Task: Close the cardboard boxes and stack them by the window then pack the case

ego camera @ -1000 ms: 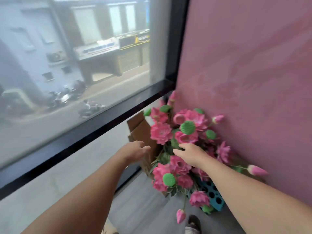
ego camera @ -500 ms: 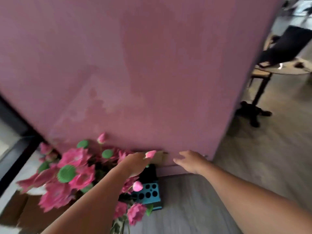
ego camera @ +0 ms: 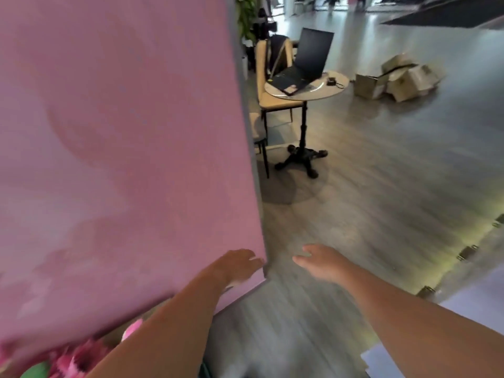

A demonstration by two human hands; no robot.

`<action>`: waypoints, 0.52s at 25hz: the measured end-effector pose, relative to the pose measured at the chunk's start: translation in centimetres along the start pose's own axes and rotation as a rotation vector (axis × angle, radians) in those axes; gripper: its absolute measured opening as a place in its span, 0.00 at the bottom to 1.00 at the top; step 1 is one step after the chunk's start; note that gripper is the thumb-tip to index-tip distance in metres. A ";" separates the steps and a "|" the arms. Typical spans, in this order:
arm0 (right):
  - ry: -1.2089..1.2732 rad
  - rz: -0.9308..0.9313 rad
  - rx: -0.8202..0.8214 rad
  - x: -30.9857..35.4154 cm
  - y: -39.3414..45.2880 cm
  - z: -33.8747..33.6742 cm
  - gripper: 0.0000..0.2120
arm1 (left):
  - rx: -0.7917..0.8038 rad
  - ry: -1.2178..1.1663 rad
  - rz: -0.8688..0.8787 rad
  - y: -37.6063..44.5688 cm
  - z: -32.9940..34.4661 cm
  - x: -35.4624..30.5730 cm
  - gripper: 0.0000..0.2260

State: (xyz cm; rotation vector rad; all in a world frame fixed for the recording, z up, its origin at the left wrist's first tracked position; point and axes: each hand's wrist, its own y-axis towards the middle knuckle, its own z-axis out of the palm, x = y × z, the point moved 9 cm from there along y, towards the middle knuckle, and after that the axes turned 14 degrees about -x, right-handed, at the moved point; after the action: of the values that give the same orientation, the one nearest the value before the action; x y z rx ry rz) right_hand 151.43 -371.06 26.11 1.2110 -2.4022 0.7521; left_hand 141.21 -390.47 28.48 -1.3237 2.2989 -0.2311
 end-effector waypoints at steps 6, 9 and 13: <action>0.098 0.276 -0.134 -8.3 7.1 -6.7 0.29 | 0.050 -0.031 0.213 15.5 -1.5 -10.5 0.21; 0.178 0.411 -0.230 -10.5 10.1 -11.5 0.21 | 0.052 -0.094 0.329 21.9 -3.2 -16.9 0.18; 0.282 0.494 -0.357 -13.0 13.9 -17.2 0.25 | 0.158 -0.076 0.440 28.7 -3.5 -25.0 0.18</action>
State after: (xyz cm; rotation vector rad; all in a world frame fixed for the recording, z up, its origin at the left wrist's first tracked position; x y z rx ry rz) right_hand 148.71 -345.72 28.94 0.3488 -2.4675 0.5409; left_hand 127.98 -354.64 28.86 -0.7130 2.3807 -0.2049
